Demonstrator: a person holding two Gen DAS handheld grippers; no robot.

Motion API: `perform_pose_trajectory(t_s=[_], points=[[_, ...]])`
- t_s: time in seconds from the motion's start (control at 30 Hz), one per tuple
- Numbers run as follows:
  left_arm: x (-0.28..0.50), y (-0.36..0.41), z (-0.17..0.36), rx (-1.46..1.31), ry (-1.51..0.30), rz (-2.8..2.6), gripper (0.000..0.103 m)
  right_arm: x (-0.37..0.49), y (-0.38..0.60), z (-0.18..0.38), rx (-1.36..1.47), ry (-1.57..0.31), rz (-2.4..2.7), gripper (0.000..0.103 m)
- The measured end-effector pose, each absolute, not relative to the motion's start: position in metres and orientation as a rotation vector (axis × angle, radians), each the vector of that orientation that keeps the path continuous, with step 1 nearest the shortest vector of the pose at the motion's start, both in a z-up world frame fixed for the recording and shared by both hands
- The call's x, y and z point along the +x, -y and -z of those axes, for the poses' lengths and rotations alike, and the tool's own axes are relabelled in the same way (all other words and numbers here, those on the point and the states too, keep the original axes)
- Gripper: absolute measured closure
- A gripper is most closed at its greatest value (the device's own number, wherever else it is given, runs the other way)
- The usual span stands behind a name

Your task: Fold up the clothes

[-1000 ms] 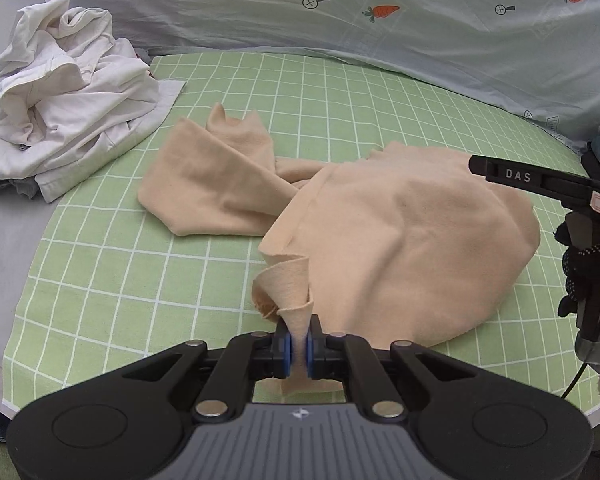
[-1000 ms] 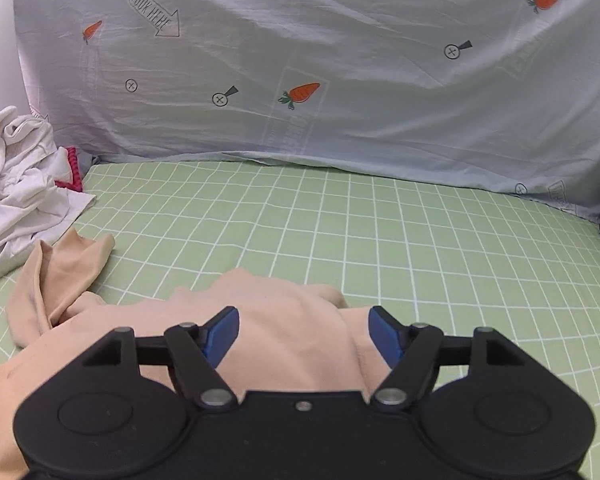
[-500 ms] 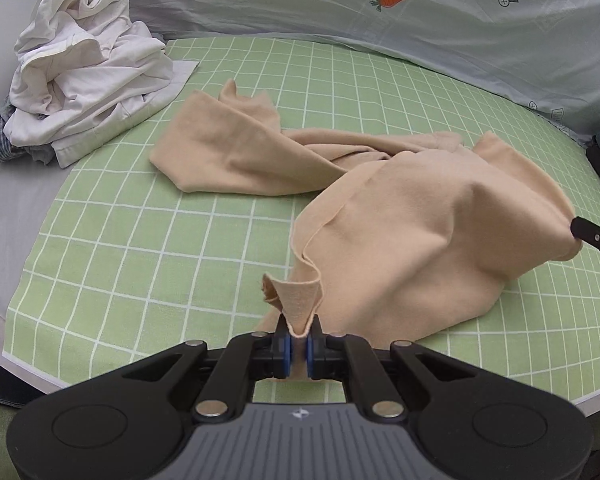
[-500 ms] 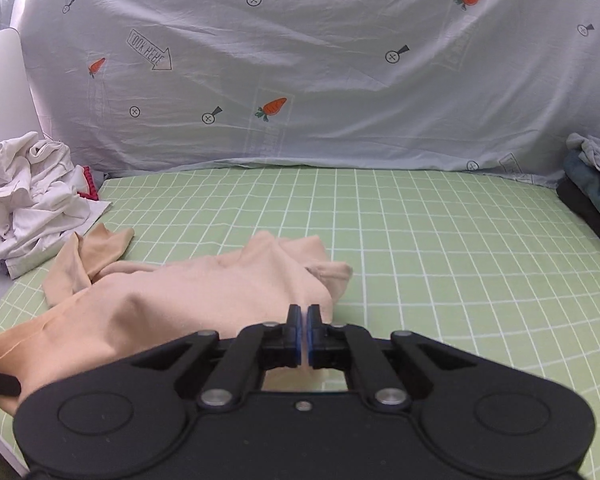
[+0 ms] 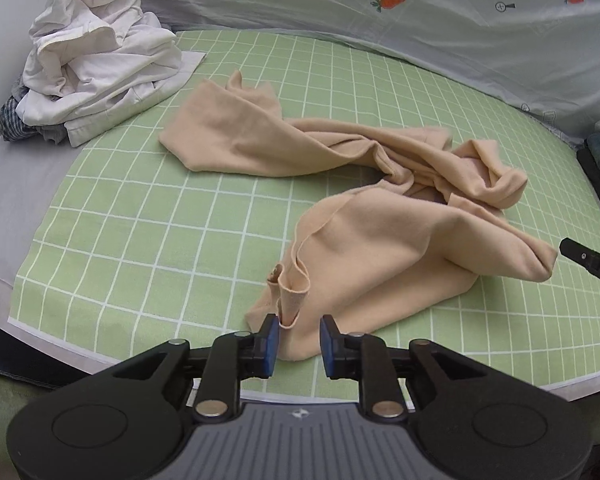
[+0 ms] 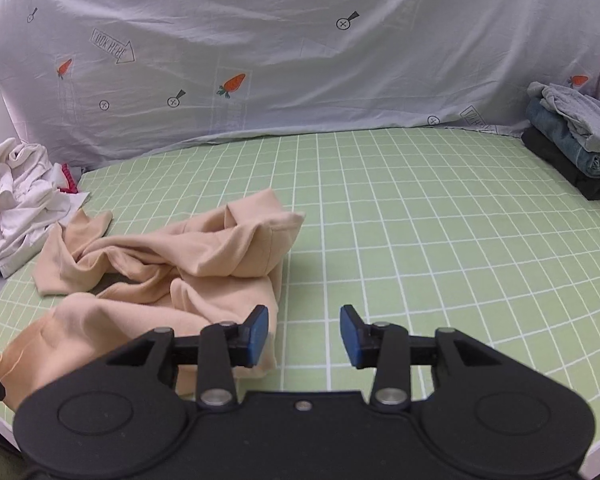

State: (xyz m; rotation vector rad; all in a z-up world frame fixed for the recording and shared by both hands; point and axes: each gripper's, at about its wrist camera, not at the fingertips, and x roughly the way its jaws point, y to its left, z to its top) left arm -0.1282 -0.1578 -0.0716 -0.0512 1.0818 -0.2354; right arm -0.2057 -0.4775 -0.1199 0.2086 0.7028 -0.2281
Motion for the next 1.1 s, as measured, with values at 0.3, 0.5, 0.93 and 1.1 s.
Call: perform_pose_trajectory(t_s=[0.3, 0.5, 0.93, 1.1], points=[[-0.059, 0.152, 0.072, -0.153, -1.066, 0.224, 0.066, -0.132, 0.480, 0.140, 0.397, -0.752, 0.189, 0.038], [-0.003, 0.177, 0.106, -0.167, -1.141, 0.272, 0.064, -0.079, 0.478, 0.162, 0.413, -0.861, 0.196, 0.065], [0.111, 0.184, 0.150, -0.164, -1.199, 0.183, 0.063, 0.082, 0.545, 0.131, 0.070, -0.730, 0.567, 0.073], [0.126, 0.182, 0.154, -0.146, -1.169, 0.207, 0.057, 0.087, 0.511, 0.142, 0.006, -0.789, 0.497, 0.051]])
